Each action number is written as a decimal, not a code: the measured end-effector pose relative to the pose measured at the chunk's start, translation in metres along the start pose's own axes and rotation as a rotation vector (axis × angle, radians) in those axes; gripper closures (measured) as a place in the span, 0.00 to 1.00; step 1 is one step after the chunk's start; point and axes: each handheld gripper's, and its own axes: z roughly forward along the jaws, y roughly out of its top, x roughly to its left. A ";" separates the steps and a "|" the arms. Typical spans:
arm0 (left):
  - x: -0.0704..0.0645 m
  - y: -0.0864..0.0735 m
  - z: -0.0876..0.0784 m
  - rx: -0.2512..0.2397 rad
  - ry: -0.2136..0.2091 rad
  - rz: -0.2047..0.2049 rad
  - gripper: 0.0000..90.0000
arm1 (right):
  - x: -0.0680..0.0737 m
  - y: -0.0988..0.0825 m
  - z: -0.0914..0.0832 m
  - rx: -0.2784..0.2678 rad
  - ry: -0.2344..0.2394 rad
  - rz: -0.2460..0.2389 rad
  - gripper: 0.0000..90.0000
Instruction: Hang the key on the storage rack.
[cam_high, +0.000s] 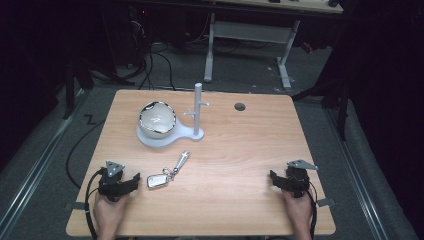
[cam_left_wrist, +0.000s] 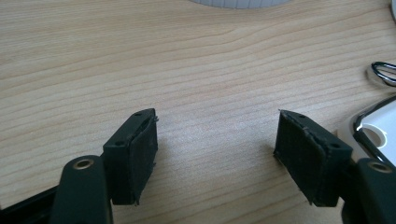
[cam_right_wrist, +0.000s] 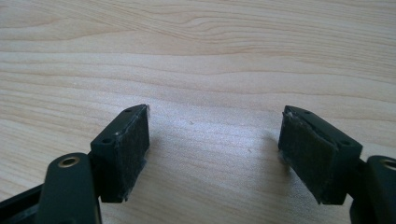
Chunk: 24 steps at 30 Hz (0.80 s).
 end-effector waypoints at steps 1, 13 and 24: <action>0.000 0.000 0.000 0.000 -0.001 0.000 0.33 | 0.000 0.000 0.000 0.000 0.000 0.000 0.28; 0.000 0.000 0.000 0.001 -0.003 0.003 0.32 | 0.000 0.000 0.000 0.000 0.000 0.000 0.28; 0.000 0.000 0.000 0.004 -0.007 0.007 0.31 | 0.000 0.000 0.000 0.001 0.000 0.000 0.28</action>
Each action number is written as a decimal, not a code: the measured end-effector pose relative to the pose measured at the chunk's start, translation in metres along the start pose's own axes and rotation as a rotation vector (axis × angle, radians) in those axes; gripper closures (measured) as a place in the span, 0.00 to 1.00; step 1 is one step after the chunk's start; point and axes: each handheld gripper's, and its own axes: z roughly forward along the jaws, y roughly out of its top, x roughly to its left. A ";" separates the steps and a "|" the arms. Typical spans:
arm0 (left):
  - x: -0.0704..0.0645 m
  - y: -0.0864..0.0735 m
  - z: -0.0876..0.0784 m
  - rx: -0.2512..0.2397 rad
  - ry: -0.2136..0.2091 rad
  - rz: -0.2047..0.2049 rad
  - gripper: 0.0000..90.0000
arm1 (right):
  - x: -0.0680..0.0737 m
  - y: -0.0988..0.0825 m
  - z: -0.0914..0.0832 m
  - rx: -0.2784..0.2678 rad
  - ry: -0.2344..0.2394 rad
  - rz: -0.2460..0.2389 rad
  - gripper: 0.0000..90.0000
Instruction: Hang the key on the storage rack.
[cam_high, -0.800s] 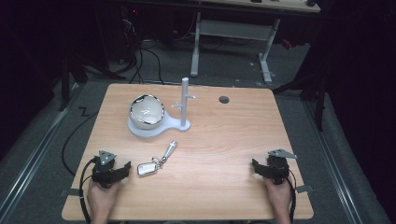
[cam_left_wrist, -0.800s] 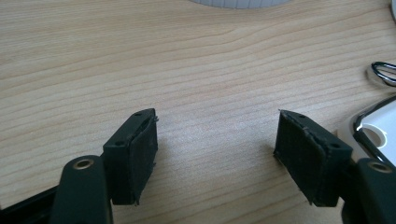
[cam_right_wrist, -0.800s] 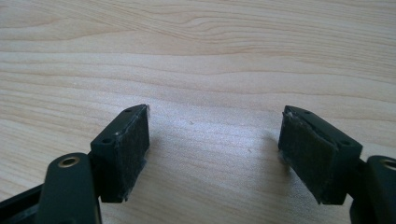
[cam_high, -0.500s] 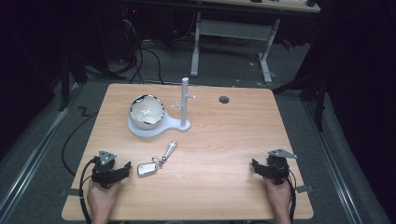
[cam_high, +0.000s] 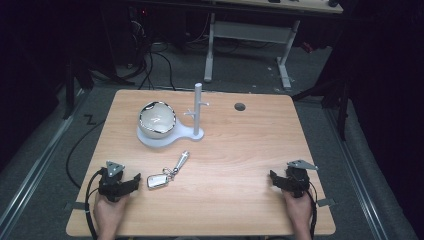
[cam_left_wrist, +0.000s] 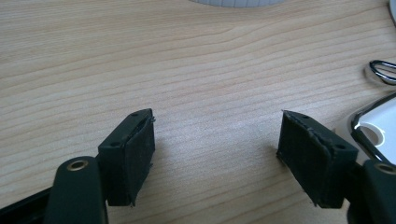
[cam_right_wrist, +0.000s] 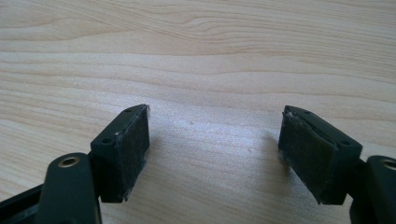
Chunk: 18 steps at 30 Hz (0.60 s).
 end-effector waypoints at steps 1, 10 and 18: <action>0.000 0.000 0.000 0.000 0.001 0.000 0.31 | 0.000 0.000 0.000 -0.001 -0.001 0.000 0.28; -0.002 0.000 0.000 0.000 0.008 -0.009 0.30 | 0.000 0.000 0.000 -0.001 0.000 0.001 0.27; -0.003 0.000 0.000 -0.003 0.019 -0.018 0.32 | 0.000 0.000 0.000 -0.001 0.000 0.000 0.28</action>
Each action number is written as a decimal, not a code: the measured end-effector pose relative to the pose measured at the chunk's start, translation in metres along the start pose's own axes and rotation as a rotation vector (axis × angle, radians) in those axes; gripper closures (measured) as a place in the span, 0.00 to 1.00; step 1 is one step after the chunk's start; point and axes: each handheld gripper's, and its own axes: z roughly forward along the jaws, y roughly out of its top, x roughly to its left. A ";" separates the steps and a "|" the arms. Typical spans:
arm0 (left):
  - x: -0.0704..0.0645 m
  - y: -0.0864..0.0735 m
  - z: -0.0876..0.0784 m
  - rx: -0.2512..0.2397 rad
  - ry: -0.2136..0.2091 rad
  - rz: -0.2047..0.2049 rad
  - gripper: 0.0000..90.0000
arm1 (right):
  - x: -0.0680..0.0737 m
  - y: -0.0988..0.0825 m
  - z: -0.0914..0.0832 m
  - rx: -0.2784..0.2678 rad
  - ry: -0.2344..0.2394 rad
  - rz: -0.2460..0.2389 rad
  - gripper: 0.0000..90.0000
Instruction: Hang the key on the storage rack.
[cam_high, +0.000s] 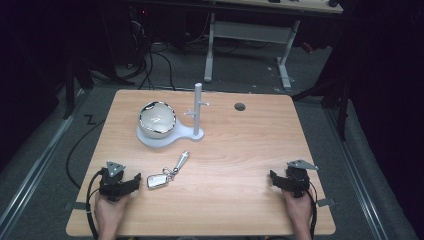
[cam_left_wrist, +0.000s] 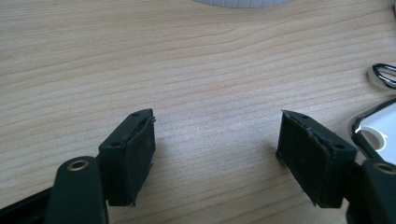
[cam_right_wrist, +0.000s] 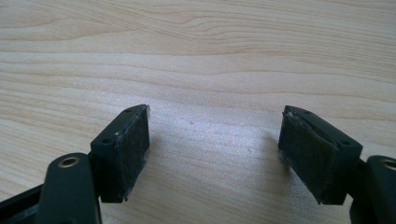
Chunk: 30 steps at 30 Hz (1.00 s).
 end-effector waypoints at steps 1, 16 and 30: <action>0.000 0.000 0.000 0.000 -0.001 0.001 0.32 | 0.000 0.000 0.000 0.000 0.000 0.000 0.28; 0.002 -0.001 -0.002 -0.005 -0.031 -0.033 0.33 | 0.000 0.000 0.000 0.000 0.000 0.000 0.28; -0.006 0.007 -0.014 -0.041 -0.095 -0.040 0.33 | 0.000 0.000 0.000 0.000 0.000 0.000 0.28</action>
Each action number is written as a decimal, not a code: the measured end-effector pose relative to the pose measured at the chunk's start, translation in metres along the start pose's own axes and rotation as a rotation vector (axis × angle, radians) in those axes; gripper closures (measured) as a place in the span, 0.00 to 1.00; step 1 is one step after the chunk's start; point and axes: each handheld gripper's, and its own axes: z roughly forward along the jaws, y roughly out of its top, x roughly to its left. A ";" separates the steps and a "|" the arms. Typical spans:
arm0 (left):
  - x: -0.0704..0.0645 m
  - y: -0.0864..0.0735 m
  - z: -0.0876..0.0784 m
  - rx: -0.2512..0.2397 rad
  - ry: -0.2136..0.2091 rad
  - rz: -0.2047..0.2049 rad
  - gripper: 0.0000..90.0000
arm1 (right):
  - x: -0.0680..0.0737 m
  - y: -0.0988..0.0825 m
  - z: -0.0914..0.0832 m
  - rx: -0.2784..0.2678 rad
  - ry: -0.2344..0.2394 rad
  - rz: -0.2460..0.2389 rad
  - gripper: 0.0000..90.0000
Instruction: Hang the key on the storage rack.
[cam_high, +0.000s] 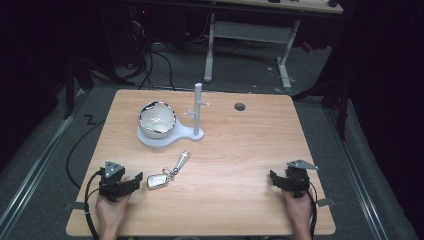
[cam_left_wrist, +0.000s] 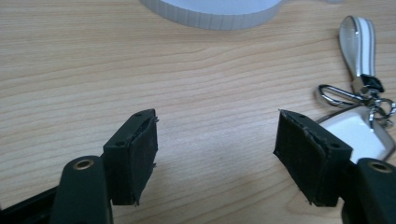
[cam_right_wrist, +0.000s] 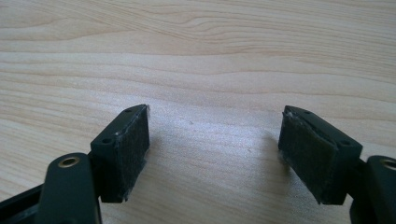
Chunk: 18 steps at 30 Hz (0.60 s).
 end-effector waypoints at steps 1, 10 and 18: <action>-0.001 0.001 -0.001 -0.003 -0.001 0.006 0.33 | 0.000 0.000 0.000 0.000 0.000 0.000 0.28; -0.005 0.007 -0.008 -0.020 -0.056 -0.004 0.39 | 0.000 0.000 0.000 0.000 0.000 0.000 0.27; -0.018 0.013 -0.008 -0.024 -0.089 0.040 0.40 | 0.000 0.000 0.000 0.000 0.000 0.000 0.27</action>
